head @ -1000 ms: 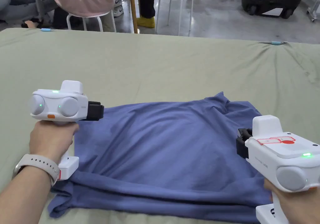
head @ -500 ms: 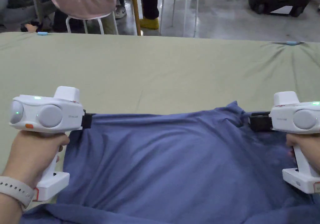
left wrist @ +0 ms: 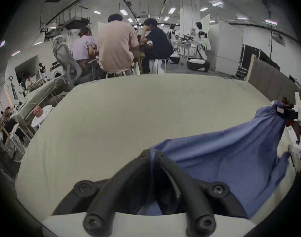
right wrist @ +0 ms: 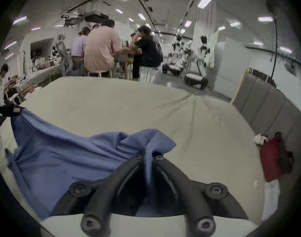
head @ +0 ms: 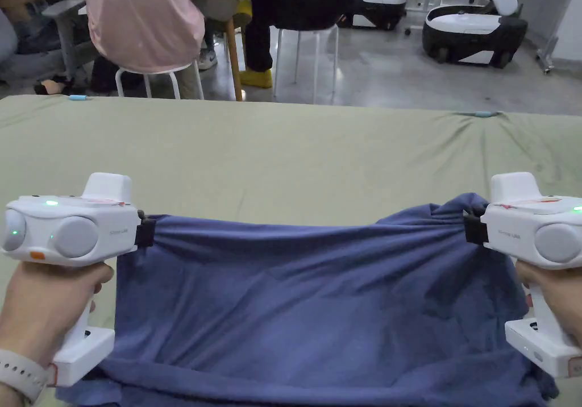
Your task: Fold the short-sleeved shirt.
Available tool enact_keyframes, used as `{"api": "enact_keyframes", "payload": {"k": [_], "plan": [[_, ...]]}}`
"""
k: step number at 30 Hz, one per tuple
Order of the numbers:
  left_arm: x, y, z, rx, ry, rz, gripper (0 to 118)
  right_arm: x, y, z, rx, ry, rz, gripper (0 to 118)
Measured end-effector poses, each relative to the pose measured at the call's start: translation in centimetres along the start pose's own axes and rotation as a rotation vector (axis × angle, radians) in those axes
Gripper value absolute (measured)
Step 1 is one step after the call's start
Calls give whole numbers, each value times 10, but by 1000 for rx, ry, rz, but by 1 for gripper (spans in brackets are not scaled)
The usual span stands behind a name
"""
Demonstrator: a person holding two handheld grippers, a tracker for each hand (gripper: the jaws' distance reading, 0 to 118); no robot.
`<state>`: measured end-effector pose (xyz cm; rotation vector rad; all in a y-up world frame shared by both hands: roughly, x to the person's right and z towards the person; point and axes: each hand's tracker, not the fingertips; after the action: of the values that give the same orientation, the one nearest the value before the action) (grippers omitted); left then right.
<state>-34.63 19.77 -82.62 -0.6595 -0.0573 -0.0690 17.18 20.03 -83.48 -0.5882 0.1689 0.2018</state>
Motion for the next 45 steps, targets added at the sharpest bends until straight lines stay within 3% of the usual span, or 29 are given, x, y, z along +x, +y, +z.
{"api": "enact_keyframes", "payload": {"k": [5, 8, 13, 19, 20, 21, 22, 23, 24, 25, 30, 32, 33, 34, 36, 37, 45], "plan": [[-4, -37, 77, 9, -23, 10, 1, -17, -24, 83, -21, -34, -3, 5], [-13, -74, 106, -14, -98, 87, 1, -24, -67, 112, -61, -51, 6, 5], [-4, -138, 109, -134, -56, 68, 1, -43, -131, 118, -142, -31, -34, 5], [18, -158, 105, -143, 8, 48, 4, -64, -156, 108, -188, -56, -53, 7], [18, -158, 107, -128, 8, 60, 13, -64, -156, 110, -180, -55, -70, 15], [18, -156, 111, -111, 9, 73, 33, -57, -155, 114, -162, -47, -93, 34], [21, -153, 117, -98, 14, 76, 74, -58, -152, 118, -164, -42, -93, 75], [25, -148, 125, -52, 24, 67, 98, -61, -147, 124, -158, -46, -90, 98], [33, -143, 134, 0, 42, 45, 113, -67, -142, 133, -112, -50, -82, 109], [43, -139, 142, 54, 57, 27, 118, -71, -135, 148, -42, -56, -83, 110], [108, -107, 161, 219, -12, 12, 109, -122, -100, 165, 163, -50, -110, 110], [122, -102, 149, 268, -45, 18, 79, -141, -94, 162, 210, -46, -126, 108], [131, -101, 146, 264, -30, 5, 62, -147, -92, 159, 215, -42, -133, 100], [139, -101, 144, 273, -21, -16, 37, -153, -91, 157, 216, -29, -130, 72], [148, -104, 136, 273, -7, -53, 0, -165, -90, 150, 218, -25, -116, 9], [149, -104, 134, 273, -6, -49, 0, -166, -90, 150, 219, -25, -110, 2], [85, -110, 130, 216, -7, 83, 0, -181, -86, 140, 185, 14, -72, 0]]}}
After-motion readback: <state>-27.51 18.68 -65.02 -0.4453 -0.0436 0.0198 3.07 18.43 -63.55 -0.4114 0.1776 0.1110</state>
